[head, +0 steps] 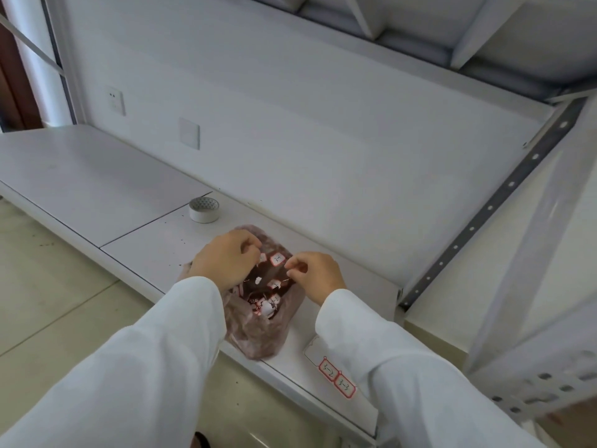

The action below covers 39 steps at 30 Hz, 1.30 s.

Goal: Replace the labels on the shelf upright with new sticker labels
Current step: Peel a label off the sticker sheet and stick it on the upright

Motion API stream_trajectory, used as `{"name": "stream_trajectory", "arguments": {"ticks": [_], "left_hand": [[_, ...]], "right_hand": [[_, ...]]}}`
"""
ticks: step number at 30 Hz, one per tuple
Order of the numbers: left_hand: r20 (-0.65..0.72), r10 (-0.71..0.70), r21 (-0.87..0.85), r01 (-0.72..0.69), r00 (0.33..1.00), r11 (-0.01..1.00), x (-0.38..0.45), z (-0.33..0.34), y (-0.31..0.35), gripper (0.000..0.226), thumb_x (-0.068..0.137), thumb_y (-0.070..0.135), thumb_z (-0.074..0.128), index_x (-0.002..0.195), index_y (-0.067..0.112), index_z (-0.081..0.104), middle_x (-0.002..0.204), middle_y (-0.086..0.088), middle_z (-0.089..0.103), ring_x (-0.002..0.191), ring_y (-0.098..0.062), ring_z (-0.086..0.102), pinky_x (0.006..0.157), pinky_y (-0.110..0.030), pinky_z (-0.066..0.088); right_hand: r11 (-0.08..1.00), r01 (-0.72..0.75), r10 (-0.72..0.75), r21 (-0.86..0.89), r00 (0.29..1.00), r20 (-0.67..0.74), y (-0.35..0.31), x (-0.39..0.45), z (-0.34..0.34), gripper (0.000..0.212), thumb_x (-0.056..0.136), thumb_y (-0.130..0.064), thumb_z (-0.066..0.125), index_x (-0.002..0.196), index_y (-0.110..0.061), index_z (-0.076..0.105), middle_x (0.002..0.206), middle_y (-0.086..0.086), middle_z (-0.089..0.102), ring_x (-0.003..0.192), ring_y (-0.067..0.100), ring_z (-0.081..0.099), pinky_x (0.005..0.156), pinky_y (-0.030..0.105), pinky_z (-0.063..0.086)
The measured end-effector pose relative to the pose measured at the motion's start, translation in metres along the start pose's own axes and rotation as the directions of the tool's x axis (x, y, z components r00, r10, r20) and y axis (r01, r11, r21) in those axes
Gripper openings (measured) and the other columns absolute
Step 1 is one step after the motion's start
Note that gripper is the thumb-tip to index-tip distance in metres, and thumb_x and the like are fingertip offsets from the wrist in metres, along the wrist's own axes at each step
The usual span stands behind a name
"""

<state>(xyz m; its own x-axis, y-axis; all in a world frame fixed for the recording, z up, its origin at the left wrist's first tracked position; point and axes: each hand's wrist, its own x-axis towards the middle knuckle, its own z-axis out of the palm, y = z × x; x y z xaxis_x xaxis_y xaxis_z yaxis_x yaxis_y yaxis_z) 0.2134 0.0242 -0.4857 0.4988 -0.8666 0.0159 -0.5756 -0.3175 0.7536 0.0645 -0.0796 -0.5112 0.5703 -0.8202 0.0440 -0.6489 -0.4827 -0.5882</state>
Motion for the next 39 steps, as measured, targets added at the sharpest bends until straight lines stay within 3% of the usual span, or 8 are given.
{"name": "stream_trajectory", "arguments": {"ticks": [5,8,11,15,20,24,33,39], "left_hand": [[-0.007,0.052,0.023,-0.052,0.999,0.998,0.0,0.005,0.009,0.023,0.088,0.021,0.043,0.096,0.028,0.063,0.097,0.004,0.069,0.095,-0.018,0.059,0.081,-0.03,0.042],[-0.005,0.069,0.046,-0.069,0.998,0.997,0.003,0.007,0.009,0.024,0.088,0.022,0.044,0.098,0.026,0.065,0.094,0.005,0.064,0.092,-0.019,0.057,0.078,-0.029,0.04],[0.01,0.083,0.073,-0.084,0.996,0.994,0.005,0.013,0.011,0.021,0.087,0.022,0.046,0.091,0.03,0.065,0.093,0.006,0.063,0.089,-0.019,0.058,0.079,-0.03,0.043],[0.058,0.087,0.071,-0.092,0.994,0.993,0.007,0.02,0.018,0.018,0.086,0.022,0.047,0.082,0.034,0.06,0.09,0.006,0.063,0.087,-0.018,0.059,0.075,-0.029,0.042],[0.11,0.123,0.123,-0.136,0.986,0.983,0.001,0.021,0.033,0.015,0.086,0.024,0.047,0.087,0.032,0.059,0.096,0.005,0.063,0.094,-0.02,0.061,0.089,-0.033,0.047],[0.161,0.148,0.085,-0.163,0.976,0.983,-0.011,0.024,0.056,0.021,0.087,0.024,0.047,0.099,0.025,0.063,0.096,0.005,0.067,0.086,-0.018,0.063,0.091,-0.034,0.049],[0.548,0.126,0.364,-0.372,0.827,0.854,-0.031,0.054,0.092,0.07,0.081,0.043,0.064,0.143,0.031,0.033,0.144,0.006,0.045,0.134,-0.019,0.039,0.103,-0.034,0.031],[0.352,0.41,0.175,-0.49,0.841,0.854,-0.047,0.05,0.115,0.062,0.078,0.039,0.069,0.133,0.028,0.044,0.137,0.002,0.042,0.128,-0.019,0.035,0.105,-0.036,0.032]], "right_hand": [[0.975,-0.18,0.158,-0.13,0.974,-0.161,0.031,-0.003,-0.004,0.018,0.087,-0.024,0.048,0.073,-0.022,0.058,0.089,0.002,0.061,0.083,0.024,0.057,0.069,0.03,0.043],[0.89,-0.354,0.378,-0.287,0.925,0.032,0.072,-0.017,0.003,0.016,0.082,-0.033,0.057,0.09,-0.021,0.064,0.103,0.008,0.058,0.097,0.028,0.056,0.073,0.031,0.043],[0.749,-0.407,0.578,-0.524,0.788,0.215,0.107,-0.042,0.027,0.095,0.062,-0.06,0.069,0.137,-0.014,0.034,0.144,0.008,0.036,0.131,0.028,0.037,0.103,0.041,0.039],[0.734,-0.357,0.617,-0.578,0.706,0.348,0.143,-0.072,0.06,0.123,0.067,-0.065,0.064,0.146,-0.009,-0.011,0.158,0.009,-0.012,0.146,0.027,-0.004,0.118,0.043,0.012],[0.818,-0.304,0.483,-0.489,0.825,0.294,0.133,-0.082,0.057,0.065,0.076,-0.041,0.069,0.131,-0.018,0.044,0.135,0.004,0.05,0.122,0.025,0.051,0.099,0.035,0.041],[0.8,-0.258,0.391,-0.542,0.909,0.145,0.114,-0.094,0.042,0.022,0.088,-0.021,0.05,0.104,-0.021,0.065,0.103,0.004,0.067,0.096,0.025,0.063,0.078,0.028,0.045],[0.987,-0.155,0.144,0.043,0.972,0.184,0.022,-0.099,-0.065,0.025,0.095,-0.026,0.039,0.073,-0.018,0.049,0.072,0.0,0.054,0.067,0.024,0.054,0.06,0.03,0.045],[0.696,-0.376,0.279,0.612,0.927,0.252,0.001,-0.134,-0.099,0.02,0.091,-0.013,0.042,0.106,-0.011,0.055,0.083,0.005,0.064,0.071,0.014,0.062,0.057,0.024,0.055]]}}
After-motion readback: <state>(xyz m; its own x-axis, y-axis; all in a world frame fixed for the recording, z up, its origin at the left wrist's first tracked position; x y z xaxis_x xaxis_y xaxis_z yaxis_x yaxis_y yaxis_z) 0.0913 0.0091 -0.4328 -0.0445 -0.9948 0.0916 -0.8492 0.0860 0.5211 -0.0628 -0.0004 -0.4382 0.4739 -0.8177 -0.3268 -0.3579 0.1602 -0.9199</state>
